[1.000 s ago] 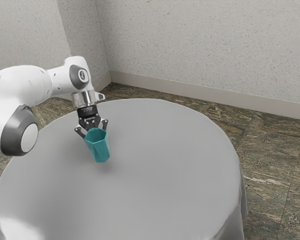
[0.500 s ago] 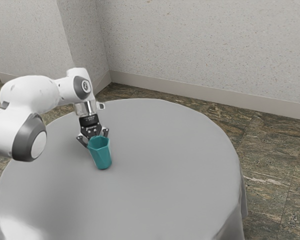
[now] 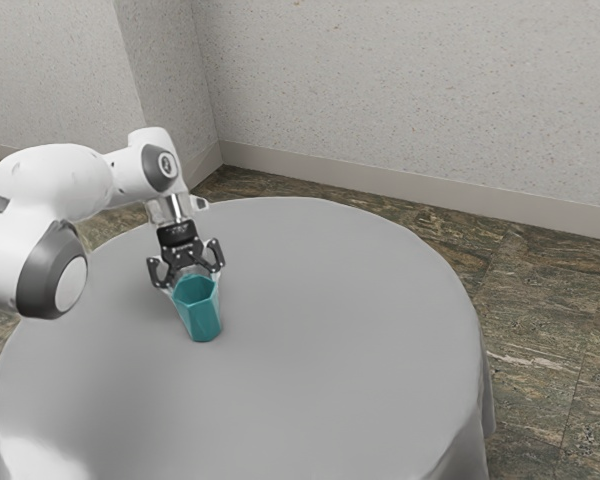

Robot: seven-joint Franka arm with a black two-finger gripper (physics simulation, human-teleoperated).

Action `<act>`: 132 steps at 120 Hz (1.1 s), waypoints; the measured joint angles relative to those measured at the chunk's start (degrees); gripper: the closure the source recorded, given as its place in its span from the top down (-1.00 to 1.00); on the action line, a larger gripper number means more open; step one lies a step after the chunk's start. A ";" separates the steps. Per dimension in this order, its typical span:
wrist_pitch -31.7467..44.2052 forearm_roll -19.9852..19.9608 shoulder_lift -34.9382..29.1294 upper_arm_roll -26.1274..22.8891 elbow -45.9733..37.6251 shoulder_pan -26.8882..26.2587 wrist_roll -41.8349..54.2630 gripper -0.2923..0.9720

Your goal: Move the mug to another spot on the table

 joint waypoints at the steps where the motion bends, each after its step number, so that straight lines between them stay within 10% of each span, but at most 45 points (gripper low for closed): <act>1: 0.00 0.03 -0.22 -0.01 -0.15 -0.02 0.00 0.38; 66: -0.83 14.85 -33.40 -5.58 -16.04 -6.27 1.65 0.53; 132: 1.62 28.25 -44.46 -6.07 -15.79 -11.98 41.18 0.54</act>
